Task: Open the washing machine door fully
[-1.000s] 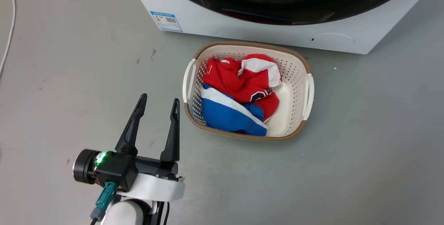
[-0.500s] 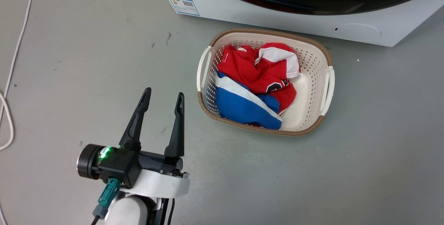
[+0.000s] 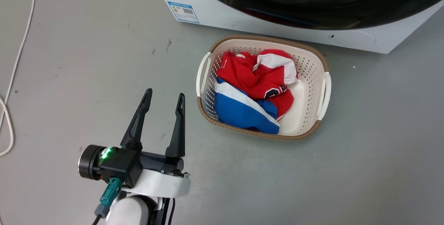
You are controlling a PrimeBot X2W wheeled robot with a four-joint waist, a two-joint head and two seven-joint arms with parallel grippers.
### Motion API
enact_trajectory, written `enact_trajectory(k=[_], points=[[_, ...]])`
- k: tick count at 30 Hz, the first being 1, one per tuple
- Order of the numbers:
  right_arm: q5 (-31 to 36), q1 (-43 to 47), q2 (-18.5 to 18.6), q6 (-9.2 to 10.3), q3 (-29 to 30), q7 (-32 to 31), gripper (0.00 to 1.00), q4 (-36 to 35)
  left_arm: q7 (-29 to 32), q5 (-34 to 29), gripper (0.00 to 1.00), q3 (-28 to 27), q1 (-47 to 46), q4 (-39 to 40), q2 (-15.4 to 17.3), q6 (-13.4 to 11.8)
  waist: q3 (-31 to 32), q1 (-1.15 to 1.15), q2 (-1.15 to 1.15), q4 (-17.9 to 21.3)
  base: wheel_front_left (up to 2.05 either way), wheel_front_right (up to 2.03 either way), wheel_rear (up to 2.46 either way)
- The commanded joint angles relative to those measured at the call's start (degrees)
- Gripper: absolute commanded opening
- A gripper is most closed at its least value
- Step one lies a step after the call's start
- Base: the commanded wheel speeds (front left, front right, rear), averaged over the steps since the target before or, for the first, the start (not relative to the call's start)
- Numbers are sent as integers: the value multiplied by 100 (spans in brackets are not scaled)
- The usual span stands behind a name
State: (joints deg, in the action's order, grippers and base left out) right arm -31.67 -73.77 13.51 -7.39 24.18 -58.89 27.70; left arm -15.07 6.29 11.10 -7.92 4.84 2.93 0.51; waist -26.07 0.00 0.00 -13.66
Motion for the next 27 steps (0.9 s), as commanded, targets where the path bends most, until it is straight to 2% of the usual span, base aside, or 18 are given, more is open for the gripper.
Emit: enact_trajectory(k=[1,11,17,27], points=[[-15,269,-383,-18,-99,-175,0,92,-16,-1,100,-22,37,-20,-7,2,74,0,0,25,0,0,0],[-281,1029,-711,-18,-87,-453,0,-283,-16,-59,100,-86,263,-49,-7,25,599,0,0,94,0,0,0],[-429,1488,-606,-16,-36,-482,0,-476,-16,-97,100,-121,418,-61,-7,9,902,0,0,50,0,0,0],[-1000,2526,-832,-16,-334,-746,0,-944,-16,-153,100,-239,759,-105,-7,0,1492,0,0,-39,0,0,0]])
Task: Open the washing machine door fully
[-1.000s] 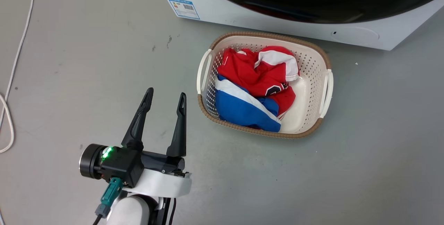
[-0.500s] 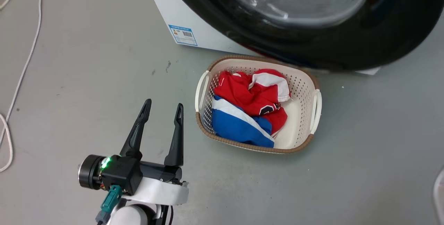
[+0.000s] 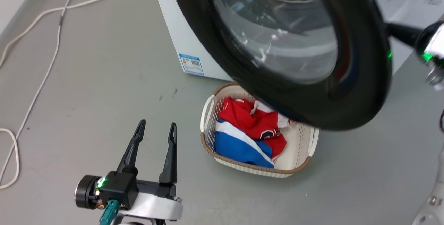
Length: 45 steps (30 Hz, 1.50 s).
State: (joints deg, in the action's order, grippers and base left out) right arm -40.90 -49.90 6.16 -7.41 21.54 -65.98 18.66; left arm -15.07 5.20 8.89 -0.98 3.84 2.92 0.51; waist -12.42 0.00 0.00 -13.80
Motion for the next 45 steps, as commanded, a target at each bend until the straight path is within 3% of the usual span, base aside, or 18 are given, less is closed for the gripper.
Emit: enact_trajectory(k=[1,8,18,25,32,45], points=[[-147,233,-109,-14,-97,-61,0,-104,-16,-50,100,-25,100,-8,-5,7,178,0,0,-34,0,0,0],[-561,914,-267,-14,-459,-220,0,-472,-16,-55,100,-107,343,-18,-5,8,473,0,0,-125,0,0,0],[-1550,1898,-363,-14,-1501,-95,0,-661,-16,-83,100,-152,568,-76,-5,5,830,0,0,-494,0,0,0],[-2104,2137,-350,-15,-2393,242,0,-669,-16,-119,100,-180,652,-94,-6,19,970,0,0,-705,0,0,0],[-2380,2182,-350,-14,-2926,502,0,-631,-16,-128,100,-147,696,-111,-5,19,1040,0,0,-894,0,0,0],[-2149,2062,-269,-14,-2978,937,0,-725,-16,-138,100,-210,637,-150,-6,-3,1060,0,0,-867,0,0,0]])
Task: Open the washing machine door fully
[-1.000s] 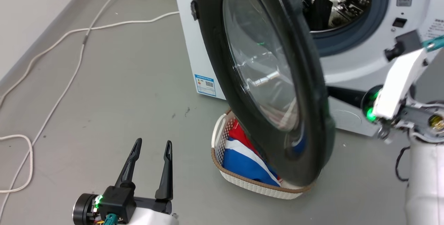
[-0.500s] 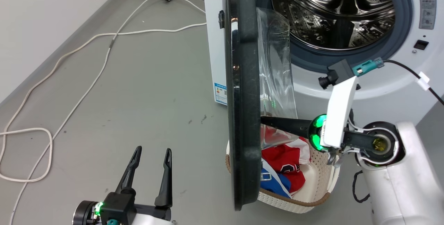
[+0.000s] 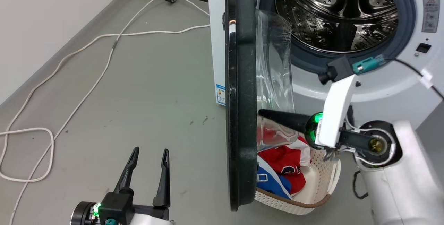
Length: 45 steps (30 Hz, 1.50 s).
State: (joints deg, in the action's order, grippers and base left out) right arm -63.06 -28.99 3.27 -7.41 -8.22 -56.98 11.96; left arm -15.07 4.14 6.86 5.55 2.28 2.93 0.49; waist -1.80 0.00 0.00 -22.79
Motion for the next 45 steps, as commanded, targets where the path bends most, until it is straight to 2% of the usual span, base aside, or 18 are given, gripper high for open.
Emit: enact_trajectory(k=[1,6,10,13,16,18,21,22,23,24,28,32,39,45], points=[[208,-43,139,-14,-46,135,0,-184,-16,-34,100,-18,-29,13,-7,4,-4,0,0,69,0,0,0],[954,130,754,-14,-354,1188,0,-862,-16,7,100,-89,-101,26,-6,-12,-34,0,0,253,0,0,0],[2015,273,1621,-8,-774,2622,0,-1166,-16,8,100,-95,-146,38,-7,34,-53,0,0,378,0,0,0],[2889,417,2115,-8,-958,3787,0,-1132,-16,14,100,-144,-154,40,-5,14,-45,0,0,470,0,0,0],[3633,686,2268,-7,-818,4795,0,-979,-16,41,100,-193,-129,62,-6,0,-38,0,0,566,0,0,0],[4143,882,2213,-7,-551,5336,0,-882,-16,43,100,-216,-124,58,-5,34,-39,0,0,613,0,0,0],[4768,1335,1833,-7,2,5949,0,-813,-16,45,100,-246,-109,73,-5,25,-39,0,0,681,0,0,0],[4937,1492,1676,-7,233,6109,9,-810,-16,51,100,-254,-100,82,-5,26,-39,0,0,705,0,0,0],[5119,1636,1521,-7,435,6250,47,-823,-16,49,100,-259,-91,82,-6,42,-36,0,0,724,0,0,0],[5295,1790,1344,-7,636,6375,100,-849,-16,41,100,-272,-80,88,-5,54,-35,0,0,747,0,0,0],[5729,2367,672,-6,1100,6670,100,-901,-16,35,100,-326,-32,83,-6,112,-17,0,0,836,0,0,0],[5952,2843,223,-7,1367,6940,100,-911,-16,16,100,-354,5,26,-5,192,10,0,0,881,0,0,0],[6164,3303,-21,-7,1575,7194,100,-969,-16,-15,100,-284,81,-67,-5,256,66,0,0,905,0,0,0],[5946,3407,-44,-6,1612,7216,100,-963,-16,-43,100,-258,126,-113,-6,296,89,0,0,930,0,0,0]])
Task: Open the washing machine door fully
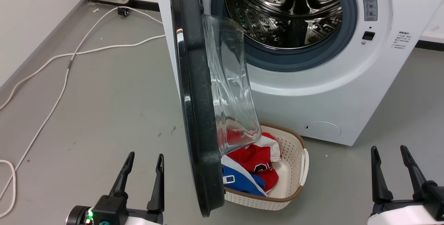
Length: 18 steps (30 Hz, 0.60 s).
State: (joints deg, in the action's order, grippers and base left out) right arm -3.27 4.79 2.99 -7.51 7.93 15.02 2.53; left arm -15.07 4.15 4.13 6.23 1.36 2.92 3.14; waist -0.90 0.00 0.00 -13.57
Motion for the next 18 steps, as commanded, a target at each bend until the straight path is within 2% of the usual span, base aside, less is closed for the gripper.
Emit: enact_trajectory(k=[1,12,13,14,15,16,17,18], points=[[-60,30,-16,3,-5,17,100,-26,-16,-53,100,25,60,-31,-4,28,1,0,0,10,0,0,0],[-227,-93,-19,3,66,18,100,-77,-16,-48,100,59,75,-45,-4,-1,12,0,0,-7,0,0,0],[-233,-95,-19,3,70,17,100,-80,-16,-17,87,58,79,-58,-4,2,11,0,0,-11,0,0,0],[-233,-95,-19,3,70,17,100,-80,-16,-17,87,58,79,-58,-4,2,11,0,0,-11,0,0,0],[-236,-94,-19,3,71,17,100,-80,-16,-6,39,57,76,-60,-4,10,9,0,0,-14,0,0,0],[-239,-95,-20,3,68,17,100,-77,-16,-1,15,54,71,-55,-4,21,6,0,0,-17,0,0,0],[-236,-99,-20,3,63,17,100,-68,-16,-17,0,45,61,-33,-4,29,-1,0,0,-22,0,0,0],[-234,-103,-20,3,65,17,100,-60,-16,-58,0,32,41,4,-4,-7,-9,0,0,-26,0,0,0]])
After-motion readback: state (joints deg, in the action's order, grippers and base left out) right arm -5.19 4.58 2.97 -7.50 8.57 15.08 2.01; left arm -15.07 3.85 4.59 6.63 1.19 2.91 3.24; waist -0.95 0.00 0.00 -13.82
